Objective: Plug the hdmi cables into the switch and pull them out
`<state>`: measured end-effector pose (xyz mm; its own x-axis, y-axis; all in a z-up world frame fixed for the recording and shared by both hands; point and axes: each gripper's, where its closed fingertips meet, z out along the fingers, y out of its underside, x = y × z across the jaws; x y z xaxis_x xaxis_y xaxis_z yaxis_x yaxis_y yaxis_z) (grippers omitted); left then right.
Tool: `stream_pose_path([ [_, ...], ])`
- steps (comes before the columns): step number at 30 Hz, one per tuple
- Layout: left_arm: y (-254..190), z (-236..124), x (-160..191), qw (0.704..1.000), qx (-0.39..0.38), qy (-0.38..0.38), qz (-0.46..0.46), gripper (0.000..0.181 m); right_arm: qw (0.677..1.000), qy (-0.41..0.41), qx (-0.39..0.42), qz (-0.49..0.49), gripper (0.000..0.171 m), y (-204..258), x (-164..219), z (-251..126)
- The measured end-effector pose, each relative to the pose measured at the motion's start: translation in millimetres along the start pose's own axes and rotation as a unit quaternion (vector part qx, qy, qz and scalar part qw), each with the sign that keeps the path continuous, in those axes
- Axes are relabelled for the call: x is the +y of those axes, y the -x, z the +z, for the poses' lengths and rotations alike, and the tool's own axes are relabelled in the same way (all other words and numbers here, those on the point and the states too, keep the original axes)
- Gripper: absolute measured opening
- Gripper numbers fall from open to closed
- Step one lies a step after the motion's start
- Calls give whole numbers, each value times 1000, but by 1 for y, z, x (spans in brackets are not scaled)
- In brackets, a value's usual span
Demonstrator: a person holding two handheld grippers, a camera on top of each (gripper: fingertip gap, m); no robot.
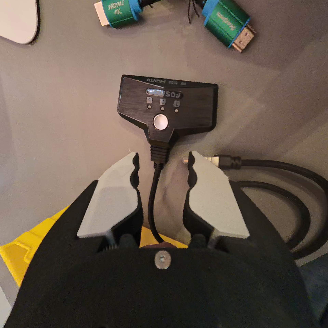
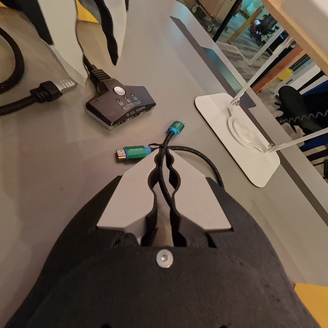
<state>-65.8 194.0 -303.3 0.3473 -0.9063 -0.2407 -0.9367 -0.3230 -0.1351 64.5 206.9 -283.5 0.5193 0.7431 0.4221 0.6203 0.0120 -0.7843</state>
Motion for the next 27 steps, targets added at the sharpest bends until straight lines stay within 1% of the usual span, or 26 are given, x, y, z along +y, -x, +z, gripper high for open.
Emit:
stream_pose_path([
  [2, 1, 7, 1, 1000, 3, 10, 3, 47, 1000, -10, -2, -6, 1, 2, -4, -1],
  [4, -3, 14, 1, 1000, 21, 13, 1, 35, 1000, -20, -5, -15, 1, 5, -8, -2],
  [6, -2, 19, 0, 1000, 23, 9, -2, 27, 999, -27, -5, -21, 1, 7, -11, -3],
  [13, -2, 14, 0, 1000, 19, 1, 17, 25, 999, -42, -6, -8, 1, 5, -15, -6],
  [19, 4, -3, -5, 999, 5, -38, 30, 23, 998, -56, -4, 8, 1, 2, -19, -9],
  [27, -4, -29, -15, 993, 8, -107, 59, 23, 998, -64, -9, 17, 3, 2, -21, -11],
])
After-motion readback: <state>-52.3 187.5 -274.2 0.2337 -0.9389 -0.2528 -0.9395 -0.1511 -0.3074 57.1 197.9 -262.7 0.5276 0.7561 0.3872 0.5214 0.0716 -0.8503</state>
